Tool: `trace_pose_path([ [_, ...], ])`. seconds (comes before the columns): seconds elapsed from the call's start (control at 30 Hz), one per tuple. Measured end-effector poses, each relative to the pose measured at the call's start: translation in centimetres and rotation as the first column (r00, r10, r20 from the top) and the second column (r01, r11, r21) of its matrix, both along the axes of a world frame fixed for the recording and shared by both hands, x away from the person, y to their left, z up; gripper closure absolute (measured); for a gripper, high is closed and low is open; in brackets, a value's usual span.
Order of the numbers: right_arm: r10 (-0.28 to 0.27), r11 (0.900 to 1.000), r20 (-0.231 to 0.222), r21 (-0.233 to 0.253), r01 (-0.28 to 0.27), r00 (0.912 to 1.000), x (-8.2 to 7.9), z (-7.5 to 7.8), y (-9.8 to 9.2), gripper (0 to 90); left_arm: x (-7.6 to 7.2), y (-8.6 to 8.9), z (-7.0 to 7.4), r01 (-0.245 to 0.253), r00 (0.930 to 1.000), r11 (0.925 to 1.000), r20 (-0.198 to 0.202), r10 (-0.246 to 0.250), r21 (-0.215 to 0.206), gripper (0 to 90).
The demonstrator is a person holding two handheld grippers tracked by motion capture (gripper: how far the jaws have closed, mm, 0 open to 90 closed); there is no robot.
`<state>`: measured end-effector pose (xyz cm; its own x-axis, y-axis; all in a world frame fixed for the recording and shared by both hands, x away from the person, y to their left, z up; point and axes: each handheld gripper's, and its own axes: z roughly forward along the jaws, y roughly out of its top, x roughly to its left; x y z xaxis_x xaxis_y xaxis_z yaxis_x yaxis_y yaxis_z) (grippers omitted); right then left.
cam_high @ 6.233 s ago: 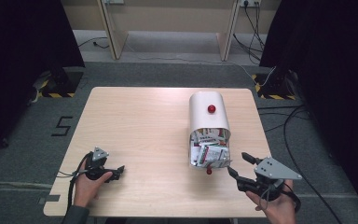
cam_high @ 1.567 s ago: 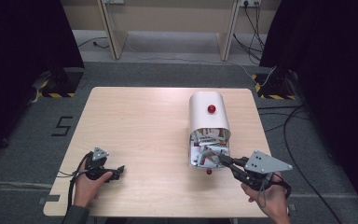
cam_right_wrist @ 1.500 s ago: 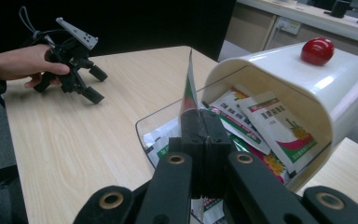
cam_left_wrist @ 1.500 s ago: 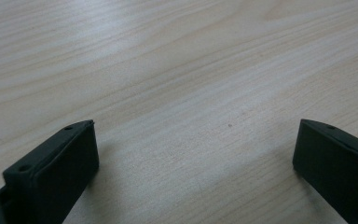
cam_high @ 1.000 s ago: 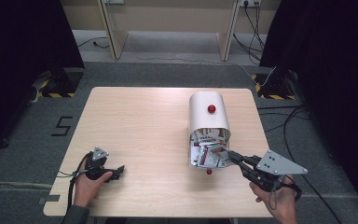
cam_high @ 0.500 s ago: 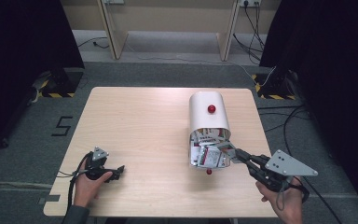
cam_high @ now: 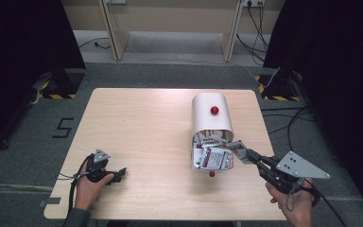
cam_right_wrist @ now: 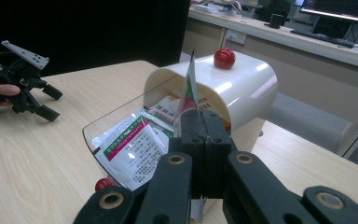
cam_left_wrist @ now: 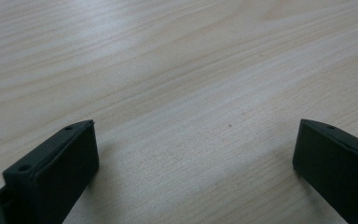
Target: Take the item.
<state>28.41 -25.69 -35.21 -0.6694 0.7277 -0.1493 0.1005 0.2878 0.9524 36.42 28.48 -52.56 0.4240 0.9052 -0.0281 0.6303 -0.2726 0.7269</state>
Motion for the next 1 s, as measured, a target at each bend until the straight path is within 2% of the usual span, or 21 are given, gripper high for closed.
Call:
trace_pose_path([
  [0.33,-0.052,0.999,-0.007,0.003,0.052,0.9986,0.2,-0.2,-1.1,90.0,0.0,0.0,0.0,0.000,1.0000,1.0000,0.000,0.000,0.000,0.0],
  [0.43,-0.078,0.997,-0.007,-0.009,0.078,0.9969,0.3,-0.4,-1.5,90.0,0.0,0.0,0.0,0.000,1.0000,1.0000,0.000,0.000,0.000,0.0],
  [0.63,-0.129,0.991,-0.024,-0.021,0.129,0.9913,0.8,-1.0,-2.3,90.0,0.0,0.0,0.0,0.000,1.0000,1.0000,0.000,0.000,0.000,0.0],
  [0.77,-0.172,0.984,-0.031,-0.049,0.170,0.9846,1.2,-1.5,-2.6,90.0,0.0,0.0,0.0,0.000,1.0000,1.0000,0.000,0.000,0.000,0.0],
  [1.0,-0.203,0.978,-0.052,-0.067,0.199,0.9779,1.8,-2.3,-2.9,90.0,0.0,0.0,0.0,-0.001,1.0000,1.0000,0.001,0.001,0.000,0.0],
])
